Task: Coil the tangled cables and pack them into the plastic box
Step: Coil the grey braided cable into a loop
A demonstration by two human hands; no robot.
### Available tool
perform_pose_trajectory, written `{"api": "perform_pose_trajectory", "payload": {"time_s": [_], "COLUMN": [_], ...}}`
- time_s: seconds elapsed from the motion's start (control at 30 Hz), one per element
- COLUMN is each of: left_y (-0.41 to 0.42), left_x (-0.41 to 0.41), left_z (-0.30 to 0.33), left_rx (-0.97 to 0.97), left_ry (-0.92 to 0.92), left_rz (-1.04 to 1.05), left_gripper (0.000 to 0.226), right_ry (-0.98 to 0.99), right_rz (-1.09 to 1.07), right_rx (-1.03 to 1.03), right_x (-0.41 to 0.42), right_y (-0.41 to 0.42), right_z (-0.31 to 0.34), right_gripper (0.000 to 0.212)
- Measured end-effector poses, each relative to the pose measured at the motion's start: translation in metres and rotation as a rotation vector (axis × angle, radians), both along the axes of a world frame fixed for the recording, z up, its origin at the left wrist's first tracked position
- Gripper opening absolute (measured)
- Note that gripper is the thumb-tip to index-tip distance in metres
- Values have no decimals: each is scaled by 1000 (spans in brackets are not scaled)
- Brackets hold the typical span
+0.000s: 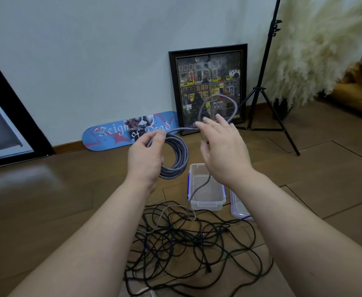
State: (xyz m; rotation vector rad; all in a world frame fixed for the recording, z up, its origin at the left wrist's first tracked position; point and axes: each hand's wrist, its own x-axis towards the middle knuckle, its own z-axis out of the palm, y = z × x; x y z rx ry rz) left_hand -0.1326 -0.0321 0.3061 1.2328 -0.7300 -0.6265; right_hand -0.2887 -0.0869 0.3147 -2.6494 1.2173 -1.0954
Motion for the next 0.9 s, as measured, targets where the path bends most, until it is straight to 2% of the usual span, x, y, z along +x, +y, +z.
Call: {"api": "perform_pose_trajectory", "payload": {"time_s": [0.07, 0.13, 0.2, 0.3, 0.43, 0.53, 0.6, 0.67, 0.8, 0.9], "left_y": [0, 0, -1, -1, 1, 2, 0, -3, -6, -5], "left_x": [-3, -6, -9, -14, -18, -19, -17, -11, 20, 46], "left_z": [1, 3, 4, 4, 7, 10, 11, 11, 9, 3], "left_rx": [-25, -57, -90, -104, -142, -182, -195, -210, -204, -201], "left_ry": [19, 50, 58, 23, 66, 72, 72, 69, 85, 110], "left_rz": [-9, 2, 8, 22, 15, 14, 32, 96, 348, 496], "left_gripper": [10, 7, 3, 8, 10, 8, 11, 7, 10, 8], "right_ry": [105, 125, -5, -222, -204, -309, -323, -244, -70, -67], "right_rz": [-56, -85, -60, 8, 8, 15, 16, 33, 113, 137], "right_rx": [15, 4, 55, 147, 278, 363, 348, 260, 95, 41], "right_x": [0, 0, 4, 10, 10, 10, 11, 7, -9, -20], "right_y": [-1, 2, 7, 12, 10, 10, 12, 15, 11, -1], "right_z": [1, 2, 3, 2, 3, 2, 0, -2, -3, -7], "right_gripper": [35, 32, 29, 22, 19, 10, 17, 20, 8, 7]}}
